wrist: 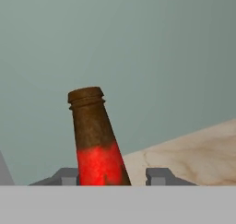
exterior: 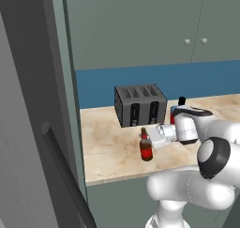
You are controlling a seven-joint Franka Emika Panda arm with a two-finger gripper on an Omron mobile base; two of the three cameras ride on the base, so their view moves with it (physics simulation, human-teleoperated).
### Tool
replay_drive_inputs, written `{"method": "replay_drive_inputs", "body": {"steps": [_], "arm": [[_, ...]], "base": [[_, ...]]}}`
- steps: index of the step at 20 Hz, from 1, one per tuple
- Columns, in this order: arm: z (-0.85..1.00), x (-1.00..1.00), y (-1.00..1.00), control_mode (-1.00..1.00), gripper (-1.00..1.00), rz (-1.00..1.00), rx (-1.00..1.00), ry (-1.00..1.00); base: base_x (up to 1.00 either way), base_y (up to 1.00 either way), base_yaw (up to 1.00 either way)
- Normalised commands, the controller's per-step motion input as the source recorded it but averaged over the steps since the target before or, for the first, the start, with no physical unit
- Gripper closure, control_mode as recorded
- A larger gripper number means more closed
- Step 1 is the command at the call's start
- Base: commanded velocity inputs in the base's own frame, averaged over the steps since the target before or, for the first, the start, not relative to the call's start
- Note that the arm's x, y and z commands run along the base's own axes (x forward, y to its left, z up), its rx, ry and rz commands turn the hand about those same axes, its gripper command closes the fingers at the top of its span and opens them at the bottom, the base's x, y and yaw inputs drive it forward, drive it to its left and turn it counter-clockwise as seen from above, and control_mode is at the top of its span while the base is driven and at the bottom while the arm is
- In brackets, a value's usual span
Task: Place the beer and liquor on the top shelf of the fridge to keep them out of children's reach, and place the tomato on lower shelves for easy access.
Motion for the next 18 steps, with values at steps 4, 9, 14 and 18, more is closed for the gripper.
{"method": "replay_drive_inputs", "body": {"steps": [4, 9, 14, 18], "arm": [[0.00, -0.13, 0.00, -1.00, 1.00, 0.01, 0.00, 0.00], [0.36, -0.39, 0.00, -1.00, 1.00, -0.10, 0.00, 0.02], [0.76, -0.44, -0.06, -1.00, 1.00, -0.27, 0.00, 0.10], [0.88, -0.40, -0.08, -1.00, 1.00, -0.37, 0.00, 0.10]], "base": [[0.00, 0.00, 0.00], [0.00, 0.00, 0.00], [0.00, 0.00, 0.00], [0.00, 0.00, 0.00]]}}
